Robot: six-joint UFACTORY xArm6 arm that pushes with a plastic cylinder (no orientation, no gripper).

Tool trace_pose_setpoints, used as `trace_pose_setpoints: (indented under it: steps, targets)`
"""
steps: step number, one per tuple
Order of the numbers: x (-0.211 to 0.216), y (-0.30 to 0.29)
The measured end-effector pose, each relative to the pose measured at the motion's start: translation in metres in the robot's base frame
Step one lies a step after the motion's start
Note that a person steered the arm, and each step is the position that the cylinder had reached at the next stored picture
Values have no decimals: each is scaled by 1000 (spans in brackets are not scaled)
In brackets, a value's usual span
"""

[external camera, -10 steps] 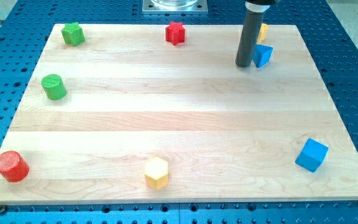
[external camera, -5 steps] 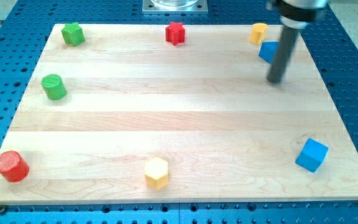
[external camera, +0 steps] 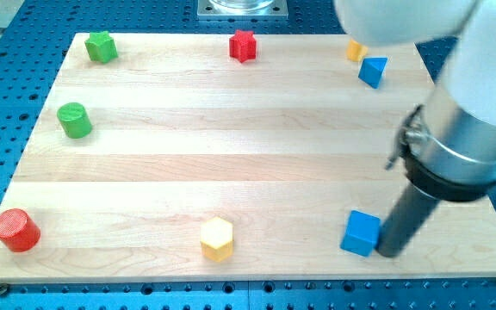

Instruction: Move the blue cube diagonally top right to the yellow hexagon

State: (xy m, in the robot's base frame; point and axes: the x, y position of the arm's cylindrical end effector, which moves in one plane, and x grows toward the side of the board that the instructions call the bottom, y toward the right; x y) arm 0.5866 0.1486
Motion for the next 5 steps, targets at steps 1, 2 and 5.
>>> trace_pose_setpoints:
  steps: [1, 2, 5]
  targets:
    - [-24, -35]
    - [4, -52]
    - [-61, -100]
